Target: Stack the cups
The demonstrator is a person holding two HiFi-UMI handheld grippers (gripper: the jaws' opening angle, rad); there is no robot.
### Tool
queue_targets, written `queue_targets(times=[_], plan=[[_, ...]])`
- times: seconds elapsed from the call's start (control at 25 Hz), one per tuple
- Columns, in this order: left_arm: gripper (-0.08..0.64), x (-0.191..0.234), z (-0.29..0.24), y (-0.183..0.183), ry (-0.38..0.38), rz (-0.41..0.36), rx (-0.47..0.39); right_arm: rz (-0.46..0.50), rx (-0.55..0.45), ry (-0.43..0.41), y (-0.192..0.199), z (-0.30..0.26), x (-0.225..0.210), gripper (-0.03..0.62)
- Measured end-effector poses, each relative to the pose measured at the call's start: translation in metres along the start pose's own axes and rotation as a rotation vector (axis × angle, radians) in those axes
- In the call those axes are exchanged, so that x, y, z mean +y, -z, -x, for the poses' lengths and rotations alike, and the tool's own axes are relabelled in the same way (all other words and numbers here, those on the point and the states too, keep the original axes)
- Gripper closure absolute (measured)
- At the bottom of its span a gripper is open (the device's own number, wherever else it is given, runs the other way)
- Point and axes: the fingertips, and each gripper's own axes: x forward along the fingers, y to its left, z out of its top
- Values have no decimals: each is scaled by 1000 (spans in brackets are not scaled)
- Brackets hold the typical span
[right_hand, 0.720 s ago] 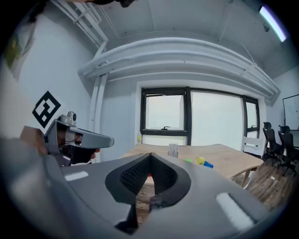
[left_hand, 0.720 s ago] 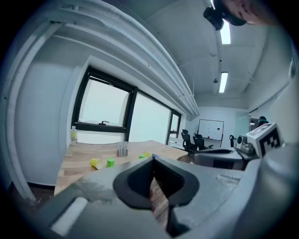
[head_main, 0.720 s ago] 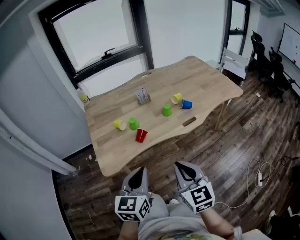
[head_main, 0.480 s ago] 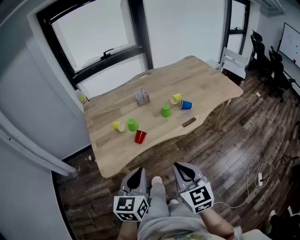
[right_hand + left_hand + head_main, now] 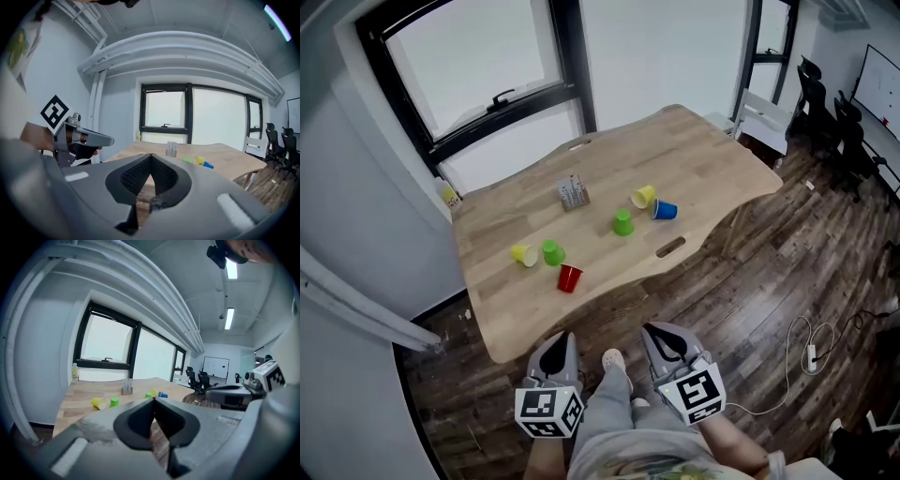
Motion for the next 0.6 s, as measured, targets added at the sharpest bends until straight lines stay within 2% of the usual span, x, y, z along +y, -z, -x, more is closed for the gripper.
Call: queue_targets(times=[0.12,0.2,0.36,0.48,0.6], plan=[[554,13,-11,1,-28,8,2,4,23,-11,3,-10,-6,592],[522,21,-19,2,-38,12,8,5,39,-19,5,-18,-8,592],[428,31,-36,8,-29,21,31,13,36,-35,5,-32,-14,592],[321,39,-51,18,-6,63,58,9,57,-43,7,-41,-17,592],[257,49,-67,31,3,95,93,12,88,-42,10,-49,-24,592]])
